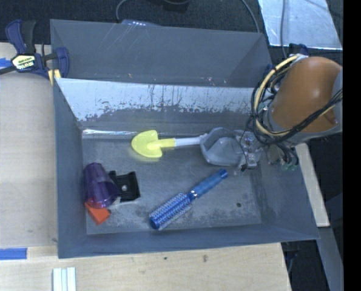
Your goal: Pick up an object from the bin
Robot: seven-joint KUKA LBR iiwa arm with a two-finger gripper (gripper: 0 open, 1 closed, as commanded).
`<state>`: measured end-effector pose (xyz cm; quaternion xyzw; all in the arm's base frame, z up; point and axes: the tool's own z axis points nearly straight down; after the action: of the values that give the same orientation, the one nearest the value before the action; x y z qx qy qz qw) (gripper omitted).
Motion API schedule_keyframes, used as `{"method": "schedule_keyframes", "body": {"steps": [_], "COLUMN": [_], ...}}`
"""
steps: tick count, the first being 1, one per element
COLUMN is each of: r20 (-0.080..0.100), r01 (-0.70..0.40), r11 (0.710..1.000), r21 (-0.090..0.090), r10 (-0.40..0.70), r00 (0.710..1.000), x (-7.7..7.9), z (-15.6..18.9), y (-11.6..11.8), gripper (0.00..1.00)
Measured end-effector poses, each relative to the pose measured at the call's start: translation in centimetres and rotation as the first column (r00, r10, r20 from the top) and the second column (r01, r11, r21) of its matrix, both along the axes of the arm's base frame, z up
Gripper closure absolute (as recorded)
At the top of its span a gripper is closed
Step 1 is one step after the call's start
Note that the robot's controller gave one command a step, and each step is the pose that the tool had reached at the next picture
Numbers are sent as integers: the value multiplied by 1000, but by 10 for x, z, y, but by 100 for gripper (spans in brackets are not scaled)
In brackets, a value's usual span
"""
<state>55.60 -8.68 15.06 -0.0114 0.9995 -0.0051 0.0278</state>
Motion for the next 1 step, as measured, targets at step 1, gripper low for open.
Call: {"method": "schedule_keyframes", "body": {"steps": [1], "r20": [-2], "r01": [-6], "r11": [1000], "r21": [-1], "r10": [6], "r00": [1000], "x": [6], "z": [-30], "y": [9], "gripper": [100]}}
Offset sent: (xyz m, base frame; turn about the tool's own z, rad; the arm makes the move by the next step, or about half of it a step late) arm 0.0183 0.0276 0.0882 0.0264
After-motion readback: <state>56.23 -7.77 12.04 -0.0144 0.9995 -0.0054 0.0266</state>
